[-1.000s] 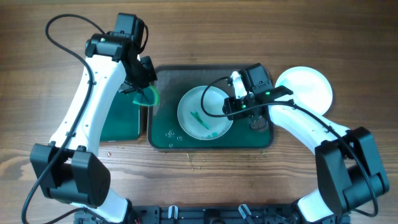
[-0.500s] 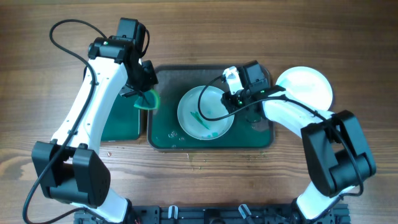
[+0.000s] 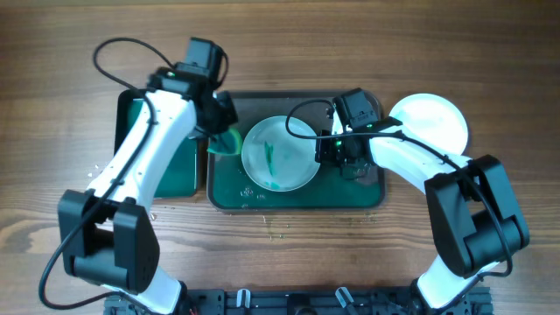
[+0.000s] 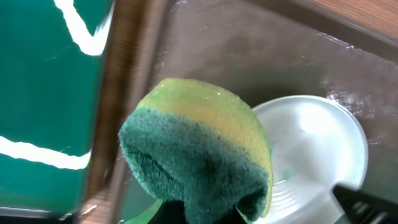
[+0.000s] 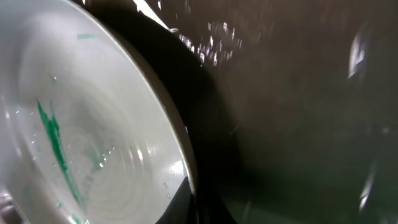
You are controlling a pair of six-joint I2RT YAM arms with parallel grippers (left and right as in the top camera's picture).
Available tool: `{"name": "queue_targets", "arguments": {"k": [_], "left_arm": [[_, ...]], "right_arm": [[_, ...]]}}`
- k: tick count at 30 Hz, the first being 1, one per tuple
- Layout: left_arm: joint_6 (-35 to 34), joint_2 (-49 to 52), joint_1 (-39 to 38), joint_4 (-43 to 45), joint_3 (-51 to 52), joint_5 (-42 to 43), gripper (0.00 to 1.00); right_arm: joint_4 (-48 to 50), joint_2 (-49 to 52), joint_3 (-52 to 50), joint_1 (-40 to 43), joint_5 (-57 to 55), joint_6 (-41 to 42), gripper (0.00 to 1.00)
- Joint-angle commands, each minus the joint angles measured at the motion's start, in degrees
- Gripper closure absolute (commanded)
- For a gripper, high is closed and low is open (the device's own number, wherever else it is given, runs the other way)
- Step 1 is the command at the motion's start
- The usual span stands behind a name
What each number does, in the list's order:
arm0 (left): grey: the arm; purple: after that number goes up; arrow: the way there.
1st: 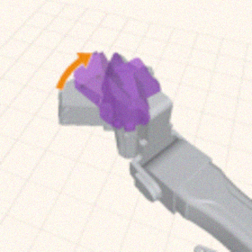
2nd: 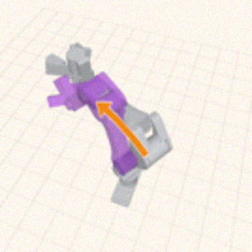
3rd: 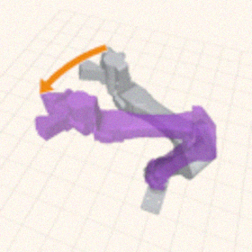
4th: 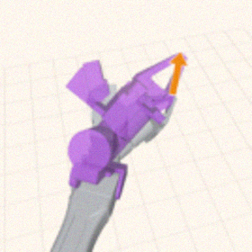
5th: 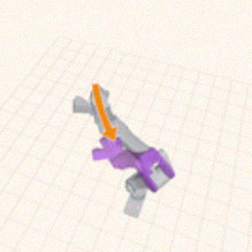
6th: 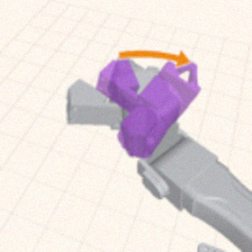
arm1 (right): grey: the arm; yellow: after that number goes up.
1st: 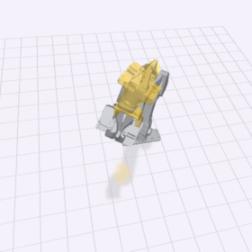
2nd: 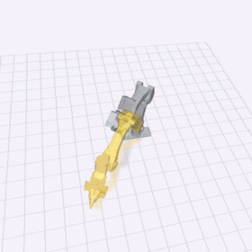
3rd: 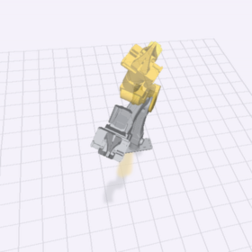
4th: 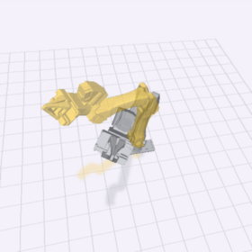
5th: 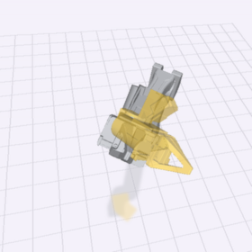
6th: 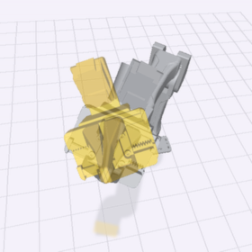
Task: Clean dirty plates on tray and stack at the side
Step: 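Scrub last plate with sponge in left gripper while right holds rim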
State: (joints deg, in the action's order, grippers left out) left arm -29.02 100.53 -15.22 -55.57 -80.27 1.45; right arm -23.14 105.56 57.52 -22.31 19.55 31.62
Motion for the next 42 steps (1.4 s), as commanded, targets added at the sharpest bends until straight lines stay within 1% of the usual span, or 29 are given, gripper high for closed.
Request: {"name": "queue_targets", "arguments": {"k": [1, 4, 7, 11, 16, 17, 21, 22, 26, 27, 28, 29, 30, 31, 34, 36, 37, 39, 42], "left_arm": [[-1.4, 3.6, -3.9, 5.3, 2.3, 4.1, 0.96], [-1.0, 7.0, -5.4, 6.3, 2.3, 5.7, 0.96], [2.2, 11.7, -6.9, 7.9, 2.3, 9.3, 0.96], [2.2, 15.5, -8.6, 8.2, 2.3, 9.4, 0.96], [2.3, 17.7, -9.8, 7.1, 2.3, 10.5, 0.96], [3.1, 17.7, -10.1, 7.4, 2.3, 11.6, 0.96], [11.5, 17.7, -11.4, 10.5, 2.3, 24.3, 0.96], [12.8, 17.7, -11.6, 11.1, 2.3, 26.0, 0.96], [13.5, 17.7, -11.8, 11.5, 2.3, 26.4, 0.96], [13.2, 17.7, -11.6, 11.5, 2.3, 25.3, 0.96], [11.6, 17.7, -11.5, 11.3, 2.3, 22.8, 0.96], [8.5, 17.7, -11.4, 10.8, 2.1, 18.7, 0.96], [4.2, 17.7, -11.3, 9.5, 1.8, 12.3, 0.96], [1.5, 17.7, -11.3, 8.1, 1.4, 7.1, 0.96], [-4.8, 17.7, -11.3, 2.8, 0.0, -6.3, 0.96], [-7.3, 17.7, -11.3, 0.1, -0.6, -11.6, 0.96], [-7.9, 17.7, -11.3, -0.9, -0.8, -13.0, 0.96], [-7.9, 17.7, -11.3, -1.1, -0.8, -12.4, 0.96], [-7.6, 17.7, -11.4, -0.2, -0.7, -7.7, 0.96]], "right_arm": [[-0.4, 0.1, -1.0, -1.4, 3.3, 4.6, 0.95], [-0.3, 0.1, -1.0, -1.4, 3.2, 4.6, 0.95], [-0.2, 0.1, -1.0, -1.4, 3.2, 4.6, 0.96], [-0.1, 0.1, -1.0, -1.4, 3.2, 4.5, 0.96], [-0.1, 0.1, -1.0, -1.4, 3.2, 4.4, 0.96], [-0.1, 0.1, -1.0, -1.4, 3.2, 4.4, 0.96], [0.0, 0.1, -1.0, -1.4, 3.2, 4.4, 0.96], [0.0, 0.1, -1.0, -1.4, 3.2, 4.4, 0.96], [0.0, 0.1, -1.0, -1.4, 3.2, 4.4, 0.96], [0.0, 0.1, -1.0, -1.4, 3.2, 4.4, 0.96], [0.0, 0.1, -1.0, -1.4, 3.2, 4.4, 0.96], [0.0, 0.1, -1.0, -1.4, 3.2, 4.4, 0.96], [0.0, 0.1, -1.0, -1.4, 3.2, 4.4, 0.96], [0.0, 0.1, -1.0, -1.4, 3.2, 4.4, 0.96], [-0.1, 0.1, -1.0, -1.4, 3.2, 4.3, 0.96], [-0.1, 0.1, -1.0, -1.4, 3.2, 4.4, 0.96], [-0.1, 0.1, -1.0, -1.4, 3.2, 4.4, 0.96], [0.0, 0.1, -1.0, -1.4, 3.2, 4.4, 0.96], [0.0, 0.1, -1.0, -1.4, 3.2, 4.4, 0.96]]}}
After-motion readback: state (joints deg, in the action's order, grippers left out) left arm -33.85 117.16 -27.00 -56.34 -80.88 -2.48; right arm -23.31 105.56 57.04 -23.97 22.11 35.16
